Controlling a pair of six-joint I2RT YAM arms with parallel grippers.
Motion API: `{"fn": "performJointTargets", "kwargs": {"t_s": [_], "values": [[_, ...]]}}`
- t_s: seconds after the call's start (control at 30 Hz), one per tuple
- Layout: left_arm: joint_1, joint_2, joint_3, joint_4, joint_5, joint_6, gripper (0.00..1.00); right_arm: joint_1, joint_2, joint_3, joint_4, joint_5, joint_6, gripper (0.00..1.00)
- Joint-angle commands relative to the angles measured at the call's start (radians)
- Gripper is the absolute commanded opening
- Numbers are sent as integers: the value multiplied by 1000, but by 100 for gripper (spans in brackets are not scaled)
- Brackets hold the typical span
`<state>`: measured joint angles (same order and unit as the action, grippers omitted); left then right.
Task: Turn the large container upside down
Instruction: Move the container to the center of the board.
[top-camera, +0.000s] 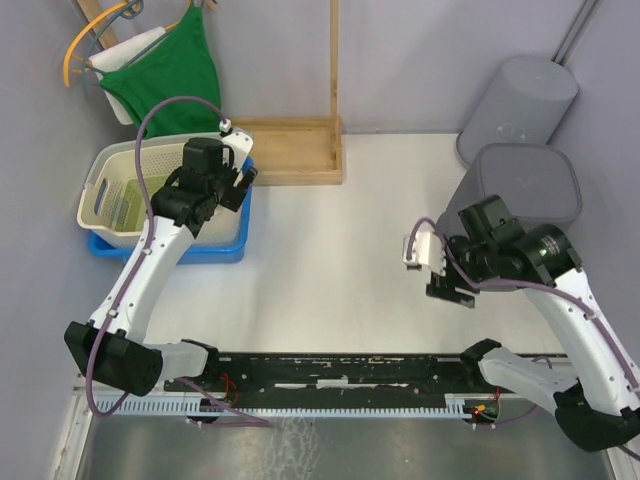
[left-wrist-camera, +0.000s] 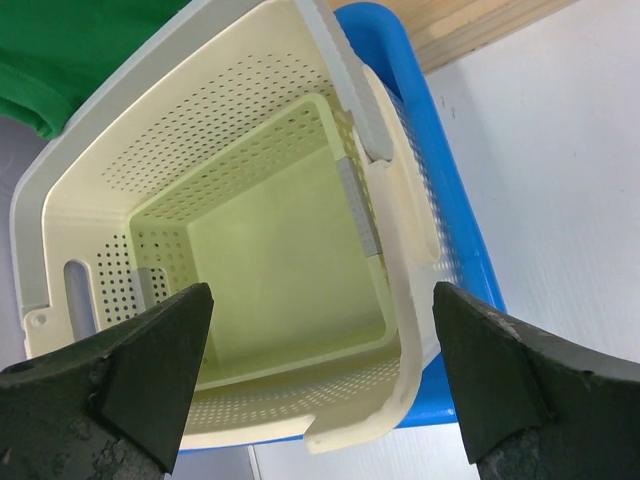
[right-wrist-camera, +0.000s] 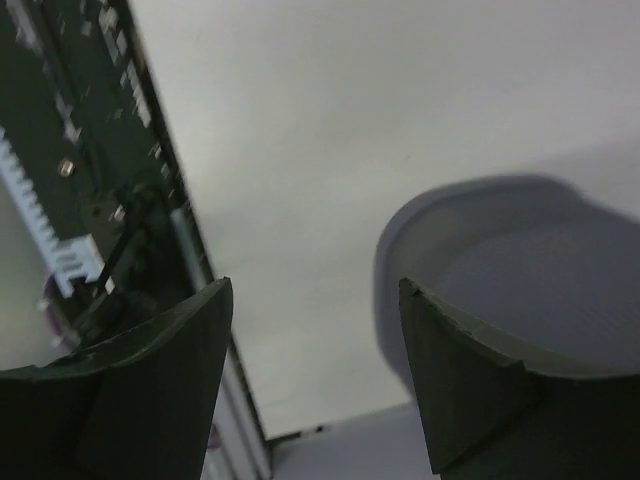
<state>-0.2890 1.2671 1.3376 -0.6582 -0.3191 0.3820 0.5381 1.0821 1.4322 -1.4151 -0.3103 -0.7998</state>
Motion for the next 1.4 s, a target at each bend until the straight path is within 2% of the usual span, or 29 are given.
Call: {"fn": "performJointTargets", "kwargs": {"t_s": [0.0,0.1,0.27,0.43,0.57,0.67,0.9,1.1,1.37], "values": [[5,44,61,-8,36,-36,97,-70,-57,-298,-182,190,-100,74],[5,60,68,-18,46,-36,97,-152,-165,-483,-63,381,-105,73],[5,52,35,-12,42,-29,97,-263,-285,-613,47,491,-73,72],[7,50,26,-10,53,-28,97,-324,-310,-752,264,610,-69,74],[6,65,44,-22,63,-35,97,-371,-217,-803,492,669,-73,75],[7,69,55,-29,67,-38,97,-417,-102,-780,646,655,-29,74],[7,72,47,-29,53,-34,97,-513,105,-732,904,675,28,74],[6,74,46,-29,55,-32,97,-632,292,-672,1030,636,56,73],[7,84,53,-29,60,-34,97,-718,421,-551,1040,621,100,73]]}}
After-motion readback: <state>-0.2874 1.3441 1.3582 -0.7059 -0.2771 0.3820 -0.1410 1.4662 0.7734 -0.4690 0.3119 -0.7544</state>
